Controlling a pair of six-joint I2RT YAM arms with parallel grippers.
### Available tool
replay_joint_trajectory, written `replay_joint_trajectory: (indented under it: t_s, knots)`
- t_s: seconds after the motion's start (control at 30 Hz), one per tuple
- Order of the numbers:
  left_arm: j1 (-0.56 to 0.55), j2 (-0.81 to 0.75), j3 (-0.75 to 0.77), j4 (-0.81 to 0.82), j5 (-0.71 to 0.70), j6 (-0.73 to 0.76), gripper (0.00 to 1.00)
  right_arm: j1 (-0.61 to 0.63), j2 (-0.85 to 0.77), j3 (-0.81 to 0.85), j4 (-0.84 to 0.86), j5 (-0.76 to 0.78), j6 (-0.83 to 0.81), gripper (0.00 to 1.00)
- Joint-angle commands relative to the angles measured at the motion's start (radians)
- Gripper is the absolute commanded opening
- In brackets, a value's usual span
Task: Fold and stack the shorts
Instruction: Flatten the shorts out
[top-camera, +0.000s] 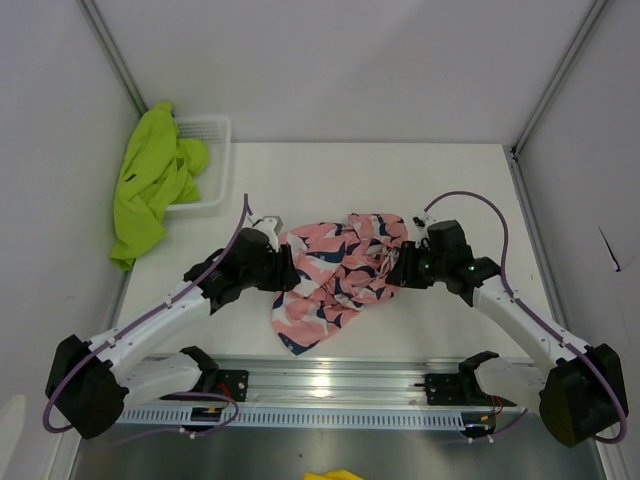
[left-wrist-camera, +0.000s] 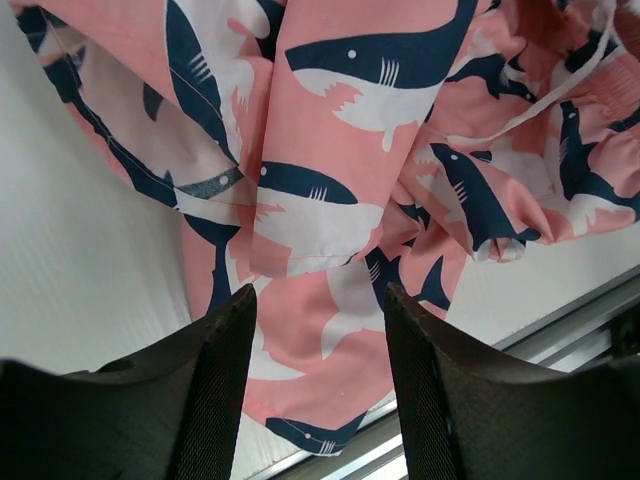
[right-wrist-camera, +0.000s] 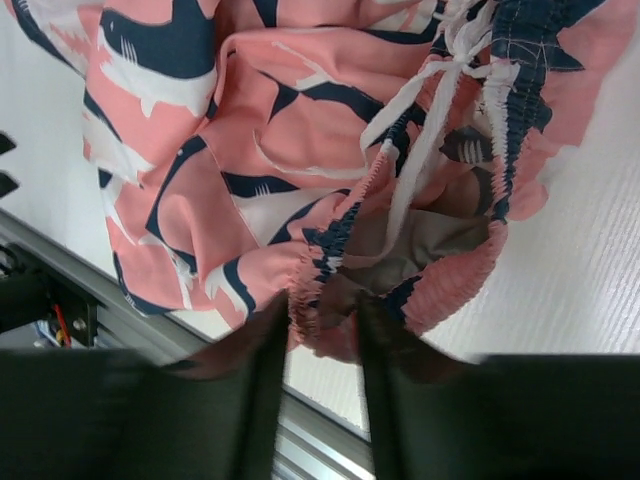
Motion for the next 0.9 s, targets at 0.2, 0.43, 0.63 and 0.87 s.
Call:
replay_joint_trajectory:
  t_s: [0.2, 0.43, 0.63, 0.87]
  knots:
    - [-0.005, 0.180, -0.003, 0.121, 0.077, -0.019, 0.55, -0.059, -0.019, -0.011, 0.055, -0.179, 0.013, 0.00]
    - [-0.005, 0.288, 0.035, 0.177, 0.126, -0.021, 0.56, -0.111, -0.019, -0.024, 0.052, -0.241, 0.012, 0.25]
    - [-0.005, 0.363, 0.063, 0.213, 0.157, -0.031, 0.55, -0.127, -0.007, -0.059, 0.091, -0.290, 0.013, 0.40]
    - [-0.004, 0.408, 0.078, 0.251, 0.174, -0.040, 0.25, -0.128, -0.002, -0.100, 0.115, -0.333, 0.022, 0.00]
